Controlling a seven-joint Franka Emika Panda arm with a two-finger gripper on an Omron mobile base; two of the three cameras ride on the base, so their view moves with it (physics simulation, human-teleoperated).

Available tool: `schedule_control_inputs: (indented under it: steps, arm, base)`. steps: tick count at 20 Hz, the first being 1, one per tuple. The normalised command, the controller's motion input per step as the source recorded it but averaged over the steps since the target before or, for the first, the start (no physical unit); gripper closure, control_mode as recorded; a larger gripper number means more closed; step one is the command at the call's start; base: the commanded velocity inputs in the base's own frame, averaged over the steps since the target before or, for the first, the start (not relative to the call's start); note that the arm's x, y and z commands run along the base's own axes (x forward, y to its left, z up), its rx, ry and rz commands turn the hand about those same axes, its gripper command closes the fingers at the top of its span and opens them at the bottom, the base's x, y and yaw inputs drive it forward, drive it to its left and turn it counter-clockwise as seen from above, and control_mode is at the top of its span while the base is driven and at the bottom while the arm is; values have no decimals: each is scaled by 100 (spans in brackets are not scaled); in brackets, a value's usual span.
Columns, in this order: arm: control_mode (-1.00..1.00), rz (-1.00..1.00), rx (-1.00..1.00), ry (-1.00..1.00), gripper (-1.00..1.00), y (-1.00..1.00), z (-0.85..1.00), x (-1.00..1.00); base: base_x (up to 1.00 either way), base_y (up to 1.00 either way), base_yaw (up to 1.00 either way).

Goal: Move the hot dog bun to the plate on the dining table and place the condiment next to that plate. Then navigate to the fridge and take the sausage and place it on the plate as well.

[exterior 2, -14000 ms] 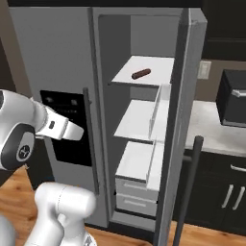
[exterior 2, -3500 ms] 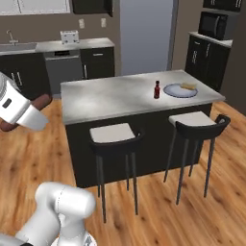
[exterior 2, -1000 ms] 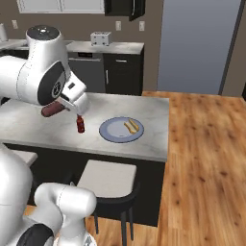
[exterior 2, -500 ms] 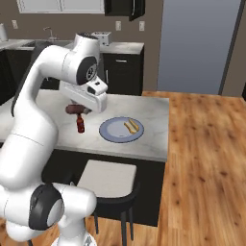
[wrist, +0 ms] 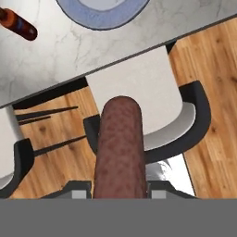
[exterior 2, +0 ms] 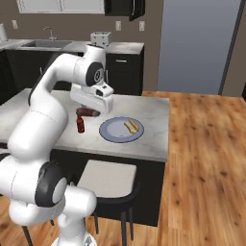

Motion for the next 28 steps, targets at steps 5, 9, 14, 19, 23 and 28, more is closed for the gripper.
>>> schedule_control_inputs:
  steps: [5,9,14,19,23,28]
  arm:
    - [-100,0,-5,-3,100,-1,-52,57]
    - [-100,1,0,0,100,-5,-35,65]
    - [-100,2,0,0,100,-2,-33,67]
    - [-100,1,0,0,100,0,-37,58]
    - [-100,1,0,0,100,0,-42,34]
    - [-100,0,0,0,100,0,-39,38]
  base:
    - [0,0,0]
    - [0,0,0]
    - [0,0,0]
    - [0,0,0]
    - [0,0,0]
    - [0,0,0]
